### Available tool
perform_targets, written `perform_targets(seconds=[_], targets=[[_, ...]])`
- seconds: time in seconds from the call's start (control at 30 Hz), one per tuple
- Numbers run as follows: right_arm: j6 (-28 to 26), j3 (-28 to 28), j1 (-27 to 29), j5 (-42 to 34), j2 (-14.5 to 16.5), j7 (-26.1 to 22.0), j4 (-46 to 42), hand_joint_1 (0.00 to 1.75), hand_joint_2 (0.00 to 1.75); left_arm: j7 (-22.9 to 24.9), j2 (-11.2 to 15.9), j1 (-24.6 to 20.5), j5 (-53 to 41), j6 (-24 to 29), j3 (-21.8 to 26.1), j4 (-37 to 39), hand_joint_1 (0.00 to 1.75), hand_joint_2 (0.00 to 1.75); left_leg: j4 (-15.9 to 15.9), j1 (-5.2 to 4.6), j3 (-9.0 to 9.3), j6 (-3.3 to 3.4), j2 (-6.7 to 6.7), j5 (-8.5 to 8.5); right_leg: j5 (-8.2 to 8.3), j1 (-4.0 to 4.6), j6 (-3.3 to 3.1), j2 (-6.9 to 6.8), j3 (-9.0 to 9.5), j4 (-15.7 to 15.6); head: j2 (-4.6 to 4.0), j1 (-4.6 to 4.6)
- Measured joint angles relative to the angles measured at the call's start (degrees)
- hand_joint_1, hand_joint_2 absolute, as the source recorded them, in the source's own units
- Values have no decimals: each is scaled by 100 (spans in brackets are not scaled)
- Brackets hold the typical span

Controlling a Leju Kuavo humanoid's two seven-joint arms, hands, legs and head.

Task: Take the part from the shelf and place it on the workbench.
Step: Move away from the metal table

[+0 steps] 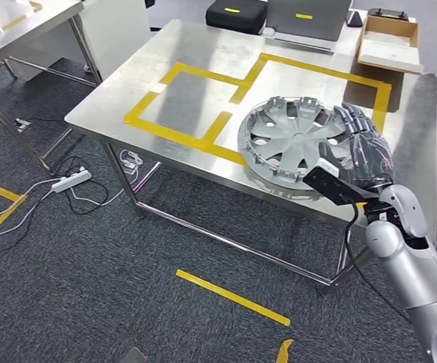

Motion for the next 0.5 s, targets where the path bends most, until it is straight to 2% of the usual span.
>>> perform_targets(seconds=[0.03,0.07,0.1,0.17,0.2,0.23,0.27,0.3,0.37,0.4,0.43,0.5], targets=[[-1,-2,20,-1,-3,0,-11,0,0,0,1,4,0,3,0,0,0,175,30,7,-18,-32,0,-34,33,-3,-38,-6,-16,-4,0,0],[-2,-3,32,-1,-4,0,-24,0,0,0,3,7,0,6,0,0,0,131,137,12,-57,-63,-1,-143,68,-11,-79,-14,-37,-12,0,-4],[-3,-4,36,-1,-4,0,-36,0,0,0,4,8,1,9,0,0,0,87,350,21,-129,-92,0,-329,106,-19,-114,-22,-65,-22,0,-8],[-4,-7,42,-1,-5,0,-52,0,0,0,6,9,1,12,0,0,0,0,1065,40,-344,-141,0,-816,169,-9,-151,-29,-149,-16,0,-13],[-4,-7,51,-1,-5,0,-54,0,0,0,6,10,1,12,0,0,0,0,1394,46,-423,-152,0,-992,202,0,-154,-31,-195,-13,0,-13],[-4,-8,66,-1,-6,0,-55,0,0,0,6,11,0,12,0,0,0,0,1573,49,-427,-151,0,-1071,236,8,-154,-31,-243,-11,0,-12],[-4,-11,83,-1,-7,0,-55,0,0,0,6,12,-1,12,0,0,0,0,1533,48,-331,-138,0,-1045,268,17,-152,-30,-285,-10,0,-13],[-5,-16,97,-1,-7,0,-57,0,0,0,6,12,-1,12,0,0,0,0,1270,45,-133,-114,0,-930,297,25,-147,-29,-319,-10,0,-13],[-7,-43,108,-1,-9,0,-78,0,0,0,9,5,-2,13,0,0,0,0,434,24,392,-41,0,-671,349,41,-124,-28,-368,-6,0,-11],[-9,-60,108,-1,-14,0,-90,0,0,-1,10,0,-2,14,0,0,0,0,115,7,571,-10,0,-597,374,44,-101,-31,-390,-2,0,-9],[-11,-73,112,-1,-20,0,-101,0,0,-3,13,-3,-3,14,0,0,0,0,-69,-11,664,16,-1,-567,399,42,-70,-34,-408,0,0,-7],[-13,-85,135,-2,-32,0,-107,0,0,-6,12,7,-6,13,0,1,0,0,-124,-37,652,57,-1,-528,455,23,5,-41,-433,-11,0,-5]])
